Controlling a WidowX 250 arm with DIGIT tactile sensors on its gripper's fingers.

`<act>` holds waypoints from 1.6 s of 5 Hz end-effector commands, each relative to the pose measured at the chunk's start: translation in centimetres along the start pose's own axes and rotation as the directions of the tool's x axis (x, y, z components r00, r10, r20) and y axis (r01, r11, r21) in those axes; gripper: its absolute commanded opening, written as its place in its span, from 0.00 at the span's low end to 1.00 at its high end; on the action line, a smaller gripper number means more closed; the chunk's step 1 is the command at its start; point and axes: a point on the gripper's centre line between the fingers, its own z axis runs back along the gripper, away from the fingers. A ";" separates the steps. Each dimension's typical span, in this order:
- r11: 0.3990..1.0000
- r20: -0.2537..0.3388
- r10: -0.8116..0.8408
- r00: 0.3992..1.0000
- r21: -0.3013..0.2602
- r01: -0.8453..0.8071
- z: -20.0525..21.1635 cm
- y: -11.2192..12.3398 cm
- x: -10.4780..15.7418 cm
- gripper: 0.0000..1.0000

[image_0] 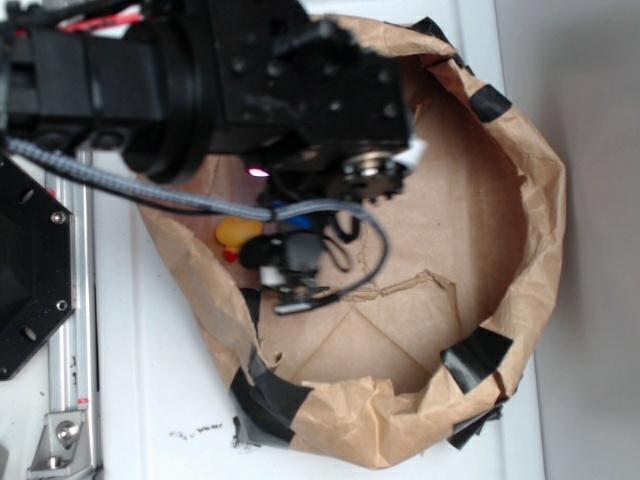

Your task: Grab the yellow duck.

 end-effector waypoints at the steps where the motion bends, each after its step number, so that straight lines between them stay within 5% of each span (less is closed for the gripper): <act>1: 0.990 0.037 -0.132 0.991 -0.034 0.133 -0.5 1.1 -2.0 1.00; 5: 0.993 0.031 -0.104 0.994 0.053 0.102 -2.3 -1.0 -0.9 1.00; 8: 0.987 -0.065 -0.129 0.990 0.087 0.134 -6.2 -1.2 -0.9 1.00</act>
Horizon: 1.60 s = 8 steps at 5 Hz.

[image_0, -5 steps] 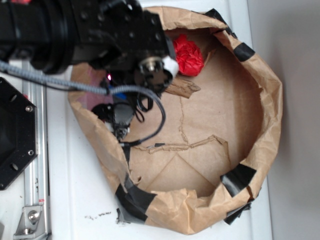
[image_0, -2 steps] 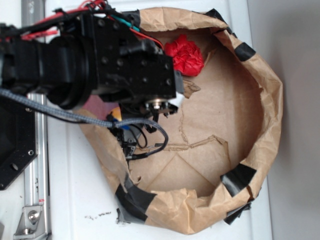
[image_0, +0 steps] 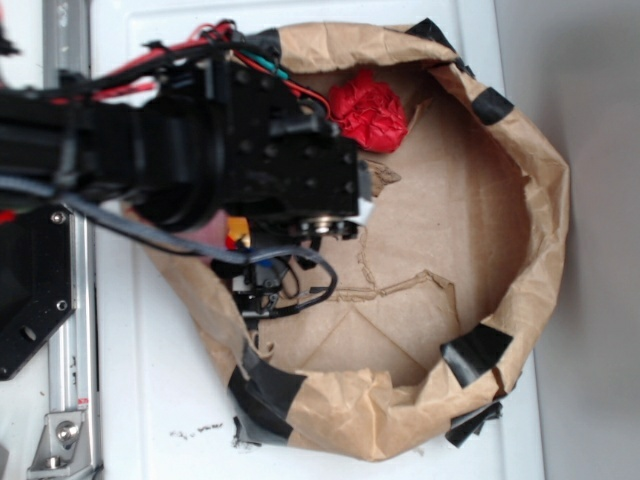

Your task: Grab the yellow duck.

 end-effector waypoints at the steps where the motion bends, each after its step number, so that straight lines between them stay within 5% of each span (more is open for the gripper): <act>1: 0.995 -0.011 -0.100 0.995 -0.024 0.099 -1.8 -2.2 -0.3 1.00; 3: 0.989 -0.003 -0.144 0.990 -0.025 0.143 -1.7 -3.5 -0.6 1.00; 4: 0.993 0.002 -0.109 0.994 -0.053 0.108 -2.0 -3.0 -0.6 0.00; 8: 0.993 0.047 -0.080 0.996 -0.081 0.083 -0.5 -1.5 -0.1 0.00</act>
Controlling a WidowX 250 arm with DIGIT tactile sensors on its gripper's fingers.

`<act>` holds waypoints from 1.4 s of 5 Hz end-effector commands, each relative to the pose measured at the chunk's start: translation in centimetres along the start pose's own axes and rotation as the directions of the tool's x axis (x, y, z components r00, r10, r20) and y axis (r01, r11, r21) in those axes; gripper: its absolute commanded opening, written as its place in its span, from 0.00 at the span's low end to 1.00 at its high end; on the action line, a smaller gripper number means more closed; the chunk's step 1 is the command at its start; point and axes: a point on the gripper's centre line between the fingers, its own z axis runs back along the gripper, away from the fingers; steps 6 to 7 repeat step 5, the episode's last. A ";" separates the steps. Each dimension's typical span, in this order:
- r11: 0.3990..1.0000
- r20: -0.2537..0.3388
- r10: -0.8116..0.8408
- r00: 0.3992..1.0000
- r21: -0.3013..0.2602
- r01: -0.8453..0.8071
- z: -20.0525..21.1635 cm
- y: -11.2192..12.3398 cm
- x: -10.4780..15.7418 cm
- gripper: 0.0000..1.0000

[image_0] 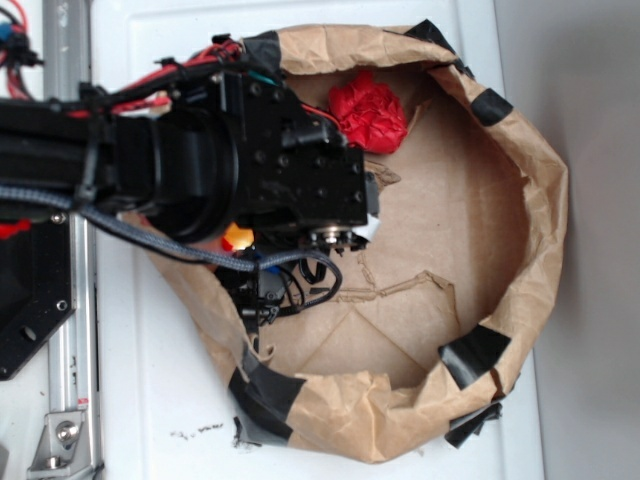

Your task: Grab the yellow duck.

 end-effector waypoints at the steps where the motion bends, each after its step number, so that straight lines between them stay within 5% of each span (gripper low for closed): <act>1: 0.999 0.253 0.017 0.967 -0.042 -0.006 5.6 0.5 0.8 0.00; 2: 1.000 0.486 0.005 0.874 -0.023 0.007 11.3 -1.1 1.4 0.00; 3: 0.999 0.560 0.027 0.828 -0.049 0.001 16.4 -1.2 0.6 0.00; 4: 0.998 0.555 0.047 0.830 0.007 -0.061 21.3 -1.8 -0.5 0.00; 5: 0.993 0.491 0.085 0.867 0.028 -0.113 20.9 -1.7 -0.3 0.00; 7: 0.993 0.491 0.085 0.867 0.028 -0.113 20.9 -1.7 -0.3 0.00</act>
